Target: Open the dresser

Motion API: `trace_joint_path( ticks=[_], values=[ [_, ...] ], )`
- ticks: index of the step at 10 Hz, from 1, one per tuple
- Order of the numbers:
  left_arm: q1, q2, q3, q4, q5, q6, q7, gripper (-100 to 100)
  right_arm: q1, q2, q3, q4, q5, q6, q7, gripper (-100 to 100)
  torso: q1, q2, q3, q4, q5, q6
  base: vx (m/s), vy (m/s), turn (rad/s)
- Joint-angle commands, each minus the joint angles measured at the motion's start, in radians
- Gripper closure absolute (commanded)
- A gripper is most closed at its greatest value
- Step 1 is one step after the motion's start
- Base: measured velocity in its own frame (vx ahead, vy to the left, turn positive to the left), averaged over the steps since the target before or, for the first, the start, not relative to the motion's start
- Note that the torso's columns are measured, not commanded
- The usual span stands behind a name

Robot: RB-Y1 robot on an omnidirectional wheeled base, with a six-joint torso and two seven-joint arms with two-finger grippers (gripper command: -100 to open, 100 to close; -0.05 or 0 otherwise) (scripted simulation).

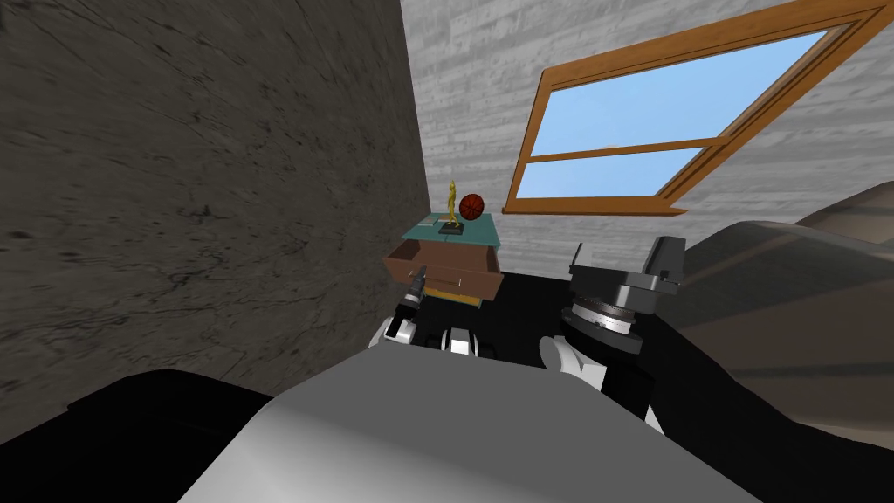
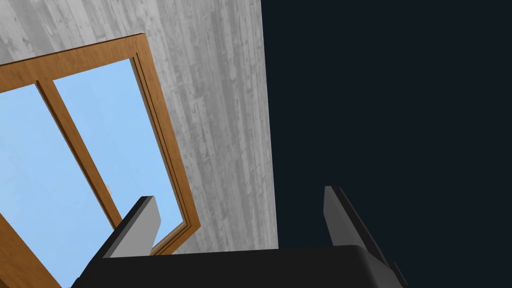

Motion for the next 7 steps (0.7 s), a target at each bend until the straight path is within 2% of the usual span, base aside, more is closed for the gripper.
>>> trace_joint_path(
  ticks=[1,2,7],
  values=[
    [0.002,0.001,-0.002,-0.019,0.0,0.025,0.002,-100,0.0,0.0,0.0,0.0,0.0,0.0,0.0,0,-0.001,0.002,0.001,0.002,-0.001,0.0,-0.007,0.003,-0.003],
    [0.003,0.001,-0.002,-0.02,0.0,0.03,0.002,0,0.0,0.0,0.0,0.0,0.0,0.0,0.0,0,-0.001,0.001,0.001,0.001,-0.001,0.0,0.0,0.0,0.0],
    [0.007,0.001,-0.003,-0.016,0.0,0.033,0.003,0,0.0,0.0,0.0,0.0,0.0,0.0,0.0,0,0.0,-0.003,-0.002,-0.003,0.001,0.0,-0.001,0.0,0.0]
  ],
)
